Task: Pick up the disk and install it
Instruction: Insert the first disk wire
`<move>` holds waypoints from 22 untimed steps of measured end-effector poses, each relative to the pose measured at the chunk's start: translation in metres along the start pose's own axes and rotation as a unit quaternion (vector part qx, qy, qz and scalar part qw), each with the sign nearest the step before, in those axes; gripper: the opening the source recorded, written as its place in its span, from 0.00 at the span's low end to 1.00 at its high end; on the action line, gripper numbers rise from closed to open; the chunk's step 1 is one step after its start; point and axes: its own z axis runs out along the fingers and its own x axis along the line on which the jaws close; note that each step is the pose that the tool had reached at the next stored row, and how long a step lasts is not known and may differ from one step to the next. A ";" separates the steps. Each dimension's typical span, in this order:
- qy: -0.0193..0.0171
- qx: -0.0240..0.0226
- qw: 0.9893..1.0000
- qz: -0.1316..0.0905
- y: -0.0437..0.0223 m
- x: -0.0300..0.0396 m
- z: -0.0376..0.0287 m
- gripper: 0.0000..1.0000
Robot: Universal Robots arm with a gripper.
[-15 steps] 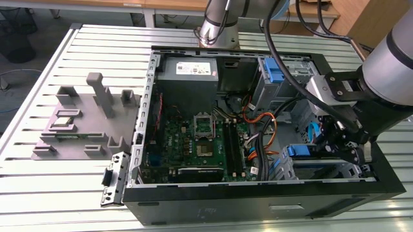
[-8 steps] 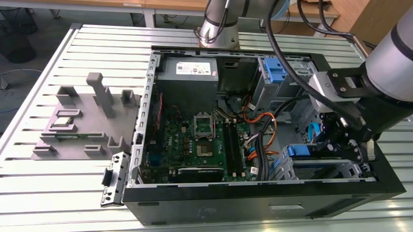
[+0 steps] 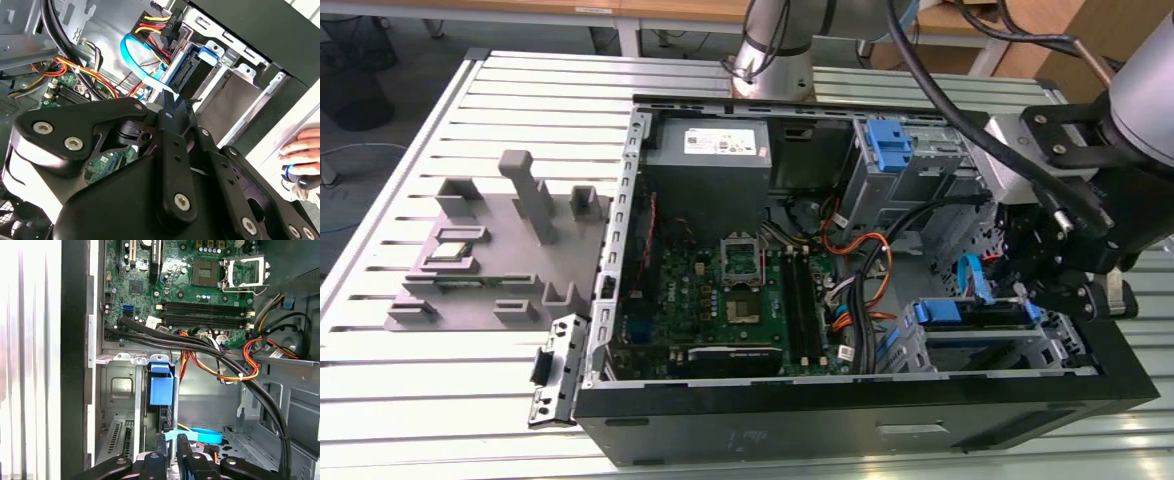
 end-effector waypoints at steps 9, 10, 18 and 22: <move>0.001 0.001 1.000 0.009 -0.0097 0.0003 0.0017 0.24; 0.001 0.001 1.000 0.013 -0.0097 0.0003 0.0019 0.24; 0.001 -0.019 1.000 0.020 -0.0102 0.0004 0.0024 0.24; 0.002 -0.020 1.000 0.020 -0.0104 0.0004 0.0023 0.24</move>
